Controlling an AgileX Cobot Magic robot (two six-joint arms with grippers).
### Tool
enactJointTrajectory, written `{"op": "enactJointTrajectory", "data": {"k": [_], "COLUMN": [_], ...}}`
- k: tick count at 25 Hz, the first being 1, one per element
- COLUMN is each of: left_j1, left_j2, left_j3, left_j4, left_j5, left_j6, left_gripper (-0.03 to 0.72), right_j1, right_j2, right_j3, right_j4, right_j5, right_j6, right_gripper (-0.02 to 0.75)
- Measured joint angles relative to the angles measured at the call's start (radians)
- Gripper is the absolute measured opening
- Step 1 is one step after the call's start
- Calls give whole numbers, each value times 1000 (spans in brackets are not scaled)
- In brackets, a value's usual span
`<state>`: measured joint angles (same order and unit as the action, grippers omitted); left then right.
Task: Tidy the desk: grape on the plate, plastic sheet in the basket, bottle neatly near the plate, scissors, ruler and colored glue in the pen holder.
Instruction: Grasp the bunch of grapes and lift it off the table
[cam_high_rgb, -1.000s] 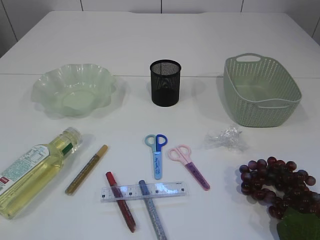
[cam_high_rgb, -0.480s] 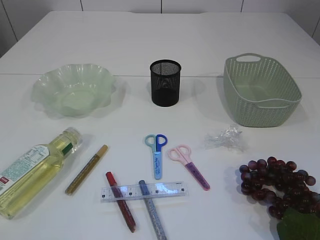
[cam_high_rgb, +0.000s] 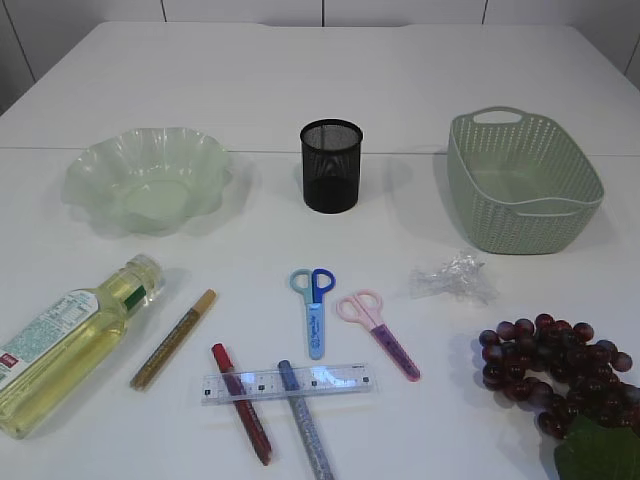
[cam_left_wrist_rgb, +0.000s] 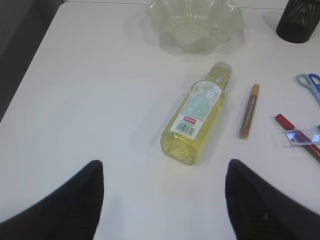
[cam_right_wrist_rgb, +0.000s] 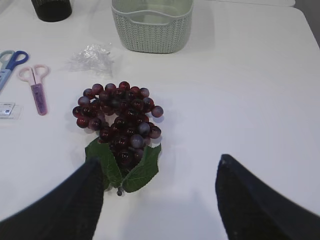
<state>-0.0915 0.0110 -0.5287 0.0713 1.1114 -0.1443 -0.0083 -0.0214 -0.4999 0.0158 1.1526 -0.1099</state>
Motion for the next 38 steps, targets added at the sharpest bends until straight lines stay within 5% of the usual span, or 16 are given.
{"op": "enactJointTrajectory", "data": {"k": [8, 15, 27, 38], "left_j1": [0, 0, 0, 0], "left_j2": [10, 188, 721, 1168], "left_j3": [-7, -66, -100, -363], "left_j4": [-3, -133, -226, -242], "left_j5": [-16, -67, -418, -326], "left_j6": [0, 0, 2, 77], "left_gripper": [557, 557, 489, 487], "right_j1": [0, 0, 0, 0], "right_j2": [0, 131, 869, 1451], "right_j3": [-21, -46, -312, -481], "right_j4": [0, 2, 63, 116], "right_j5": [-45, -140, -98, -36], "right_j6": [80, 138, 154, 22], "right_gripper": [539, 484, 480, 526]}}
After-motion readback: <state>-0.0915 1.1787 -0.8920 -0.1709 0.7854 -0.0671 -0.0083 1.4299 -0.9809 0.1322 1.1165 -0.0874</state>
